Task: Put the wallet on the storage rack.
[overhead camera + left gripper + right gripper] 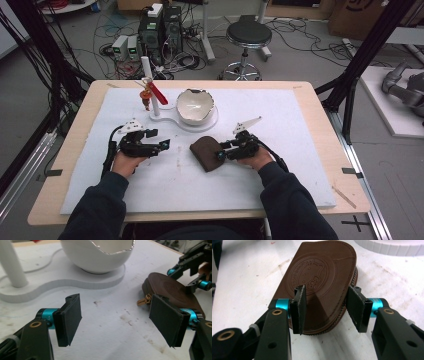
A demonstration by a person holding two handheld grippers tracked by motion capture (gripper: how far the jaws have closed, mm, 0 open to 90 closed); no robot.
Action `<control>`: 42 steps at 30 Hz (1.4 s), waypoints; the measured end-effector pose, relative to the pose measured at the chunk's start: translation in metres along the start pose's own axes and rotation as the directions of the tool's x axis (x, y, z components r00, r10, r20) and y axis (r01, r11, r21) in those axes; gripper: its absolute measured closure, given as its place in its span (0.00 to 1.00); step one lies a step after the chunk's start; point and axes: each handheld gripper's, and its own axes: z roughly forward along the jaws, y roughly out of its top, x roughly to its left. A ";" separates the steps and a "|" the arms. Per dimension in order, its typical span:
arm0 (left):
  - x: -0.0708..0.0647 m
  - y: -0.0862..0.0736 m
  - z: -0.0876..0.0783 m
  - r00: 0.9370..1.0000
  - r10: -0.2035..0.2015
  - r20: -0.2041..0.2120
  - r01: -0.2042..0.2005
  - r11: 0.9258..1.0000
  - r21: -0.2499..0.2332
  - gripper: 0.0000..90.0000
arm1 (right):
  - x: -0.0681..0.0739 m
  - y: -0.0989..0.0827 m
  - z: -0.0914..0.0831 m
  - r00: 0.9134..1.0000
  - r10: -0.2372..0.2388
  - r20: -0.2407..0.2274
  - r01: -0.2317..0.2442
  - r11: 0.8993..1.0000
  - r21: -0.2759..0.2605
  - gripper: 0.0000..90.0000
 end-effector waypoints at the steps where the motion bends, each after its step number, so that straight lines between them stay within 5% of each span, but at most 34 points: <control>1: -0.001 0.000 0.002 1.000 -0.002 0.015 0.002 1.000 0.003 0.29 | 0.001 0.000 0.000 1.000 -0.007 0.001 0.007 1.000 0.000 0.59; 6: -0.008 0.001 0.012 0.994 -0.033 0.106 0.032 0.999 0.011 0.31 | 0.008 0.002 0.000 0.996 -0.086 0.027 0.086 0.996 -0.001 0.60; 14: -0.019 0.001 0.030 0.980 -0.050 0.195 0.042 0.998 0.048 0.32 | 0.017 0.006 0.000 0.980 -0.191 0.055 0.191 0.982 0.003 0.60; 23: -0.029 0.003 0.045 0.969 -0.035 0.246 0.013 0.996 0.093 0.36 | 0.023 0.007 0.000 0.965 -0.250 0.074 0.251 0.968 0.001 0.61; 31: -0.033 0.002 0.052 0.960 -0.038 0.276 0.007 0.994 0.113 0.41 | 0.029 0.009 0.000 0.943 -0.321 0.091 0.324 0.946 -0.020 0.61; 36: -0.032 0.002 0.052 0.948 -0.038 0.317 0.001 0.993 0.117 0.48 | 0.032 0.010 -0.001 0.935 -0.343 0.093 0.345 0.938 -0.016 0.61; 37: -0.033 0.002 0.051 0.949 -0.023 0.314 -0.014 0.993 0.113 0.55 | 0.032 0.010 -0.001 0.934 -0.343 0.095 0.346 0.938 -0.016 0.61; 42: -0.036 0.003 0.049 0.954 0.026 0.297 -0.060 0.993 0.104 0.60 | 0.031 0.010 -0.001 0.942 -0.324 0.091 0.327 0.945 -0.016 0.60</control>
